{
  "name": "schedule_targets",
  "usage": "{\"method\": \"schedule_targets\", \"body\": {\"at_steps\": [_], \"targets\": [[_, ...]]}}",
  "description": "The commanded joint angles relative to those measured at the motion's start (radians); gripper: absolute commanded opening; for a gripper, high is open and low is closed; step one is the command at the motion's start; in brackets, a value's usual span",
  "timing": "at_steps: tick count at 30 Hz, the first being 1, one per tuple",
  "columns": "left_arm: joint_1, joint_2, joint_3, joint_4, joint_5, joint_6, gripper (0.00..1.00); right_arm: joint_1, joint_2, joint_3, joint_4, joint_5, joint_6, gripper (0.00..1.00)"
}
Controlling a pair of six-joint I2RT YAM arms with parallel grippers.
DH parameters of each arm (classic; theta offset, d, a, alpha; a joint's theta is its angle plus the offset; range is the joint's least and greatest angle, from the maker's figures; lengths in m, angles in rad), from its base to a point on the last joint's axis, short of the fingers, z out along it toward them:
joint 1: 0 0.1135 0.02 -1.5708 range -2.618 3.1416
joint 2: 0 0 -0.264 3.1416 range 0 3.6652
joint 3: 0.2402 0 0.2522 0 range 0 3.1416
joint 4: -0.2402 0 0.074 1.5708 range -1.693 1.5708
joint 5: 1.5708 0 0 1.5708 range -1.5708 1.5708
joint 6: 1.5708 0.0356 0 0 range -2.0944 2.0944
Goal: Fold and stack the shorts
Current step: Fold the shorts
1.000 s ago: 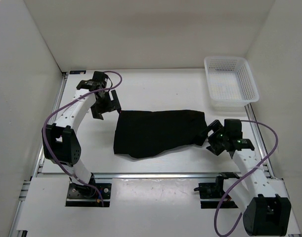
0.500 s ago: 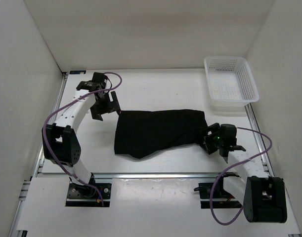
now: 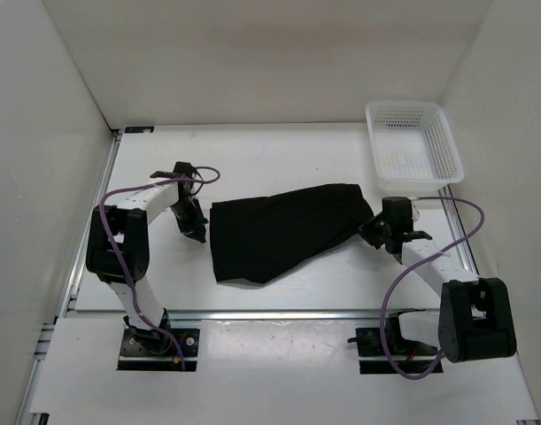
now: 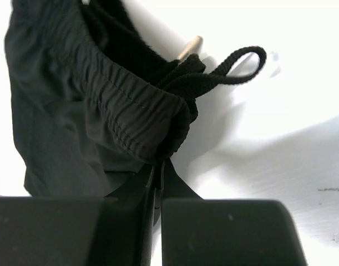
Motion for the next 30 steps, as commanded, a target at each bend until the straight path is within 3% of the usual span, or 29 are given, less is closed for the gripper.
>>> {"method": "schedule_targets", "body": {"at_steps": [1,7,13,25,30], "targets": [[-0.008,-0.019,-0.015,0.061,0.022,-0.019,0.14,0.025,-0.001,0.084,-0.104,0.112,-0.132,0.0],[-0.017,0.025,-0.033,0.081,0.013,-0.029,0.1,0.097,-0.02,0.224,-0.167,0.164,-0.29,0.0],[-0.044,0.096,-0.033,0.103,0.031,-0.049,0.1,0.263,0.103,0.49,-0.23,0.178,-0.491,0.0],[-0.054,0.123,-0.015,0.133,0.073,-0.067,0.1,0.9,0.388,0.847,-0.363,0.298,-0.812,0.0],[-0.054,0.123,-0.024,0.133,0.073,-0.067,0.1,1.016,0.489,0.896,-0.394,0.298,-0.837,0.0]]}}
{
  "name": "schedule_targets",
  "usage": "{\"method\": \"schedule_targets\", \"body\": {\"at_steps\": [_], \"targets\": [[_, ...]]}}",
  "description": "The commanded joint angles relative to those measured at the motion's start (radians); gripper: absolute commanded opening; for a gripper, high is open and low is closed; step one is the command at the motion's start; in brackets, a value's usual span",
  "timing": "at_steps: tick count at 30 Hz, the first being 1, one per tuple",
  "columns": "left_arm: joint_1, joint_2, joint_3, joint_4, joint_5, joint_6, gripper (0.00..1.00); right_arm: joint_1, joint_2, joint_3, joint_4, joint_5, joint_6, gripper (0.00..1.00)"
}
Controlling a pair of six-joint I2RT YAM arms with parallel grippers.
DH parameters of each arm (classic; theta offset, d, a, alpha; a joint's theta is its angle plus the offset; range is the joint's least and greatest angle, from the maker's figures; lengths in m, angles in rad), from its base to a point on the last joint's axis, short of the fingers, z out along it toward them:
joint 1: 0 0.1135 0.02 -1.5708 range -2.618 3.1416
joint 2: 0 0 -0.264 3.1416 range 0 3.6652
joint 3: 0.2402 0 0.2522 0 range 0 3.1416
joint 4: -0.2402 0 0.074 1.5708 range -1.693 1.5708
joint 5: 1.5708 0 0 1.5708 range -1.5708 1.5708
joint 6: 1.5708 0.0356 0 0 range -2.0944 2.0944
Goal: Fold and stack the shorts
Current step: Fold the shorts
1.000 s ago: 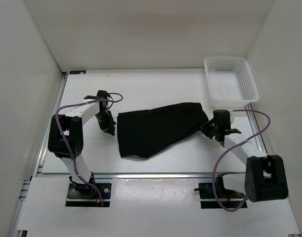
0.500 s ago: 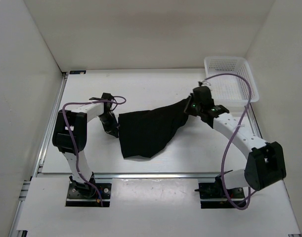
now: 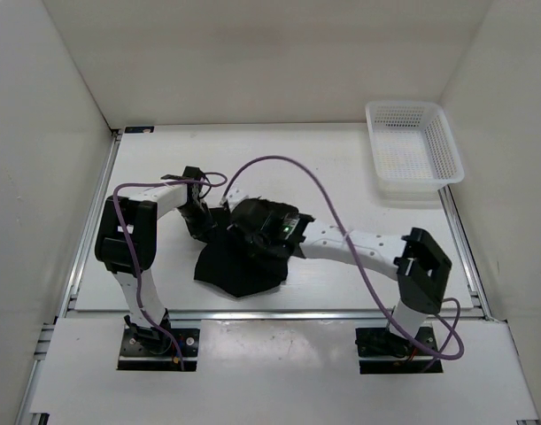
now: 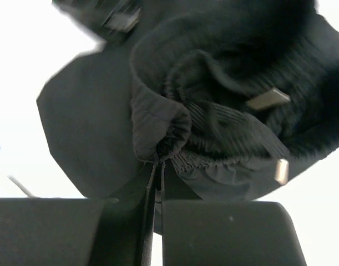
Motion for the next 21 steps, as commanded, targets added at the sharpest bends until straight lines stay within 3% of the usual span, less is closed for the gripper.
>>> {"method": "schedule_targets", "body": {"at_steps": [1,9,16,18,19,21], "targets": [[-0.007,0.021,-0.001,0.046,-0.019,-0.003,0.1,0.047,0.055,0.053,-0.051,0.039,-0.069,0.0],[-0.007,0.003,-0.03,0.046,-0.049,-0.012,0.1,0.138,0.141,0.173,-0.062,0.089,-0.113,0.0],[-0.007,-0.025,-0.04,0.046,-0.049,-0.021,0.13,0.147,0.18,0.257,-0.047,0.112,-0.133,0.0],[0.035,-0.061,-0.049,0.046,-0.023,-0.012,0.27,0.159,0.191,0.257,-0.022,0.112,-0.154,0.0],[0.052,-0.077,-0.049,0.046,-0.014,-0.001,0.57,0.17,0.201,0.257,0.001,0.112,-0.165,0.0],[0.087,-0.115,-0.049,0.014,-0.003,0.025,0.93,0.197,0.201,0.248,0.036,0.121,-0.191,0.0]]}}
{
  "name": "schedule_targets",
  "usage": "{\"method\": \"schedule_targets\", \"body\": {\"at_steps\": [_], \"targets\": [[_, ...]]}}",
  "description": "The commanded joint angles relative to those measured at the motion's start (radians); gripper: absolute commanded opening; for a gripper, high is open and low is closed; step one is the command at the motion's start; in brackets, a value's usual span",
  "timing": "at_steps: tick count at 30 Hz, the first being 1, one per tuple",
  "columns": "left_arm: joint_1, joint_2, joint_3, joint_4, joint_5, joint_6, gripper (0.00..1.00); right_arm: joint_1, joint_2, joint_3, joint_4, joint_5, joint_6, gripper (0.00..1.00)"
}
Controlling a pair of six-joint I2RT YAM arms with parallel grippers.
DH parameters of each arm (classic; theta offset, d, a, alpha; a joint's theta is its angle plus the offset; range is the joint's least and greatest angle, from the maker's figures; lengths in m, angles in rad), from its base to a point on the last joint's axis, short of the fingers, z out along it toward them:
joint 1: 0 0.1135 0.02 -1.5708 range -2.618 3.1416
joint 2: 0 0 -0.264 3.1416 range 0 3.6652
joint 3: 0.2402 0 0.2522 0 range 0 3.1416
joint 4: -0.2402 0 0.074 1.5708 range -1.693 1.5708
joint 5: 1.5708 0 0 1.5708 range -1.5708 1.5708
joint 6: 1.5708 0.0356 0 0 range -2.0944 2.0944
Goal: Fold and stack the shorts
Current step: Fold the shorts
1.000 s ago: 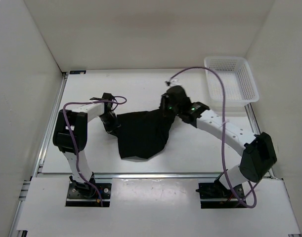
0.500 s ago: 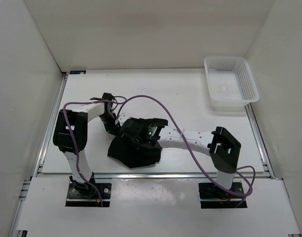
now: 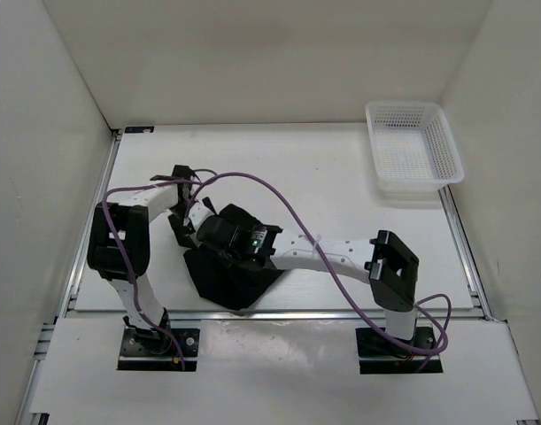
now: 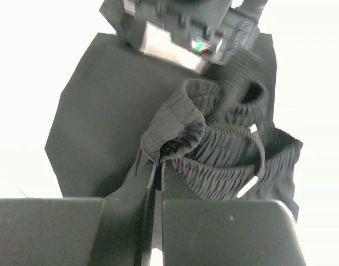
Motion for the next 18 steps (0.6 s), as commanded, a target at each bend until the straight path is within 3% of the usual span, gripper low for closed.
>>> {"method": "schedule_targets", "body": {"at_steps": [1,3,4,5,7,13,17,18], "targets": [[0.084,-0.078,0.006,-0.037,-0.024,0.058,1.0,0.04,0.025,0.02,0.118,0.025,-0.079,0.02],[0.118,-0.088,0.035,-0.075,-0.024,0.08,1.0,0.051,0.041,0.02,0.118,-0.02,-0.093,0.26],[0.15,-0.101,0.069,-0.094,-0.037,0.089,1.0,0.051,0.05,0.02,0.108,-0.021,-0.093,0.62],[0.167,-0.11,0.089,-0.126,-0.037,0.101,1.0,0.051,0.035,0.02,0.108,-0.021,-0.081,0.8],[0.202,-0.136,0.158,-0.158,-0.072,0.112,1.0,0.051,-0.037,-0.012,0.118,0.016,-0.053,1.0],[0.203,-0.214,0.293,-0.241,-0.161,0.163,0.97,0.0,-0.307,-0.253,0.118,0.088,0.151,1.0],[0.155,-0.263,0.286,-0.25,-0.184,0.215,0.69,-0.106,-0.53,-0.463,0.068,0.03,0.352,0.96],[0.134,-0.274,0.253,-0.25,-0.184,0.215,0.52,-0.122,-0.559,-0.505,0.048,0.019,0.389,0.93]]}}
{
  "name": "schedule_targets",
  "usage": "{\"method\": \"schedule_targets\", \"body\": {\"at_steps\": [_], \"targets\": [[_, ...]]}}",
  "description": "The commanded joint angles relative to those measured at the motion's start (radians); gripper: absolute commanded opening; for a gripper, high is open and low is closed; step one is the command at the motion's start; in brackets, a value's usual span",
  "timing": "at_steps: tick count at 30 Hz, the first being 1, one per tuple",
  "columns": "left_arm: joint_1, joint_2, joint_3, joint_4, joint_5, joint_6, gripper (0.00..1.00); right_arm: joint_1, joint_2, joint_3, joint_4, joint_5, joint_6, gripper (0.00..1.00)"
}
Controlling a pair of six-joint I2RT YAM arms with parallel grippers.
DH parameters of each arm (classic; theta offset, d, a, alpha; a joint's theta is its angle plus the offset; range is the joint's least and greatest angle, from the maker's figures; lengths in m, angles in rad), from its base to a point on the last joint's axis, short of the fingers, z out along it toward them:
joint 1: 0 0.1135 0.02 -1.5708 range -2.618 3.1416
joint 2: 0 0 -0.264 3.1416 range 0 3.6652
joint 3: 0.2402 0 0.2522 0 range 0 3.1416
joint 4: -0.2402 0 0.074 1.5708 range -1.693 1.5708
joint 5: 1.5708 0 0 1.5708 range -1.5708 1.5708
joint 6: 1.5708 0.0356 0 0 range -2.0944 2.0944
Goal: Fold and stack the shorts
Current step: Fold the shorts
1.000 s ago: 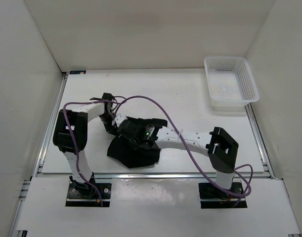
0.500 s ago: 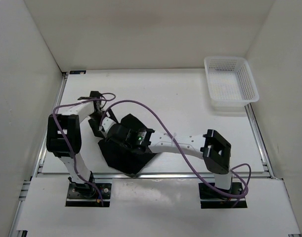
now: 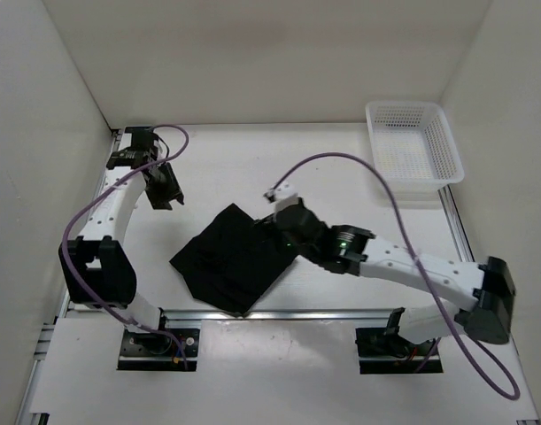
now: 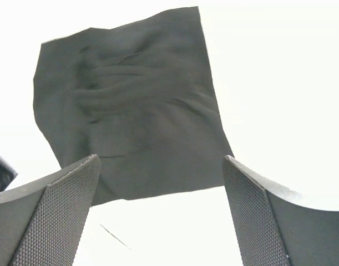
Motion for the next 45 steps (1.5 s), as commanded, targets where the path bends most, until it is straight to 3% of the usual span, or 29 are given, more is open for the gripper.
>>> {"method": "schedule_targets", "body": {"at_steps": [1,3,5,7,9,11,15,19,24,28,30,31,33,35,37,38,40,42,45], "targets": [[-0.043,-0.063,-0.045,-0.053,-0.018,0.054,0.47,-0.083,-0.133,-0.138,-0.047,-0.01,0.22,0.92],[-0.084,-0.108,-0.129,-0.044,0.012,0.054,0.43,-0.115,-0.181,-0.232,-0.056,-0.056,0.308,0.88],[-0.113,-0.145,-0.194,-0.029,0.03,0.033,0.49,-0.167,-0.233,-0.276,-0.068,-0.097,0.353,0.88],[-0.148,-0.192,-0.282,-0.003,0.062,-0.008,0.63,-0.236,-0.258,-0.318,-0.068,-0.154,0.397,0.91],[-0.19,-0.202,-0.282,-0.015,0.059,-0.036,0.87,-0.275,-0.258,-0.327,-0.053,-0.252,0.397,0.93],[-0.231,-0.202,-0.282,-0.015,0.059,-0.082,0.93,-0.319,-0.249,-0.338,-0.035,-0.304,0.408,0.95],[-0.271,-0.186,-0.334,0.023,0.059,-0.127,0.94,-0.332,-0.173,-0.28,-0.025,-0.353,0.371,0.97],[-0.372,-0.119,-0.356,0.043,0.071,-0.114,1.0,-0.37,-0.113,-0.254,-0.064,-0.382,0.396,0.99],[-0.475,-0.034,-0.323,0.057,0.032,-0.124,1.0,-0.5,-0.088,-0.402,0.173,-0.683,0.492,0.99],[-0.486,0.065,-0.313,0.104,0.042,-0.124,1.0,-0.5,-0.037,-0.435,0.306,-0.758,0.561,0.99],[-0.486,0.075,-0.294,0.104,0.053,-0.133,0.87,-0.462,0.016,-0.419,0.329,-0.758,0.57,0.99],[-0.497,0.075,-0.294,0.104,0.053,-0.133,0.6,-0.444,0.051,-0.419,0.329,-0.737,0.571,0.99],[-0.497,0.065,-0.274,0.104,0.053,-0.144,0.32,-0.444,0.081,-0.419,0.359,-0.713,0.583,0.93],[-0.497,0.05,-0.262,0.091,0.053,-0.153,0.1,-0.444,0.122,-0.41,0.375,-0.671,0.583,0.83],[-0.497,0.023,-0.25,0.081,0.053,-0.153,0.1,-0.456,0.145,-0.401,0.364,-0.625,0.574,0.58],[-0.497,-0.006,-0.236,0.056,0.041,-0.162,0.1,-0.456,0.157,-0.378,0.351,-0.607,0.574,0.35],[-0.497,-0.059,-0.221,0.037,0.032,-0.174,0.1,-0.486,0.158,-0.35,0.3,-0.567,0.529,0.15],[-0.508,-0.089,-0.187,0.025,0.018,-0.185,0.1,-0.505,0.158,-0.295,0.246,-0.547,0.5,0.0],[-0.508,-0.113,-0.129,0.003,-0.02,-0.206,0.1,-0.561,0.185,-0.205,0.194,-0.533,0.436,0.0]]}}
